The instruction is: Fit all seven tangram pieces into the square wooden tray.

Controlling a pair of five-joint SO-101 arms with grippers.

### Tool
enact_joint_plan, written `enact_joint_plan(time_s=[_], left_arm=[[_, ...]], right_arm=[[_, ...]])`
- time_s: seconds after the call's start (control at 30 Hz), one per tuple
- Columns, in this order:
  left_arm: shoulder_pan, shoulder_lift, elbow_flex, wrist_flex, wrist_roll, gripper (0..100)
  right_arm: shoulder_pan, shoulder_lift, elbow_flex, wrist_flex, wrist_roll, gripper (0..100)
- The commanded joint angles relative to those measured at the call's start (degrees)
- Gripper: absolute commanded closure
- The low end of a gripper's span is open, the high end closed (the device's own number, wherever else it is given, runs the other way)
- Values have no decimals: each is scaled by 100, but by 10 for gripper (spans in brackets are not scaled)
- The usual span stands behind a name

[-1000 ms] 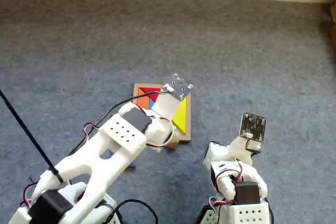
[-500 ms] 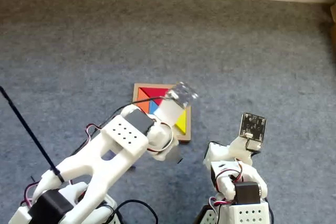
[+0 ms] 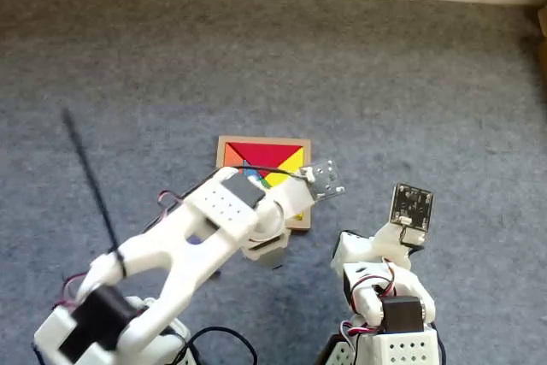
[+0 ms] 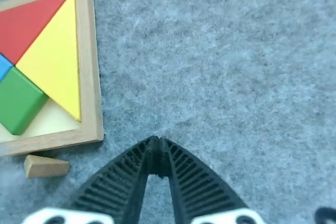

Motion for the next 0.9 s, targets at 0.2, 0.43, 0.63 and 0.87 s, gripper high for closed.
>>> enact_joint_plan(time_s=[0.2,0.43,0.63,0.87], left_arm=[[207,655,-919,-105,-176,716],[541,690,-901,-141,-255,725],[541,708,-673,-607,-281,790],[541,699,-198,-870,-281,796]], right_arm=[[75,-84,901,-207,35,991],[75,-84,901,-207,35,991],[75,-84,901,-207,35,991],[75,-84,901,-207,35,991]])
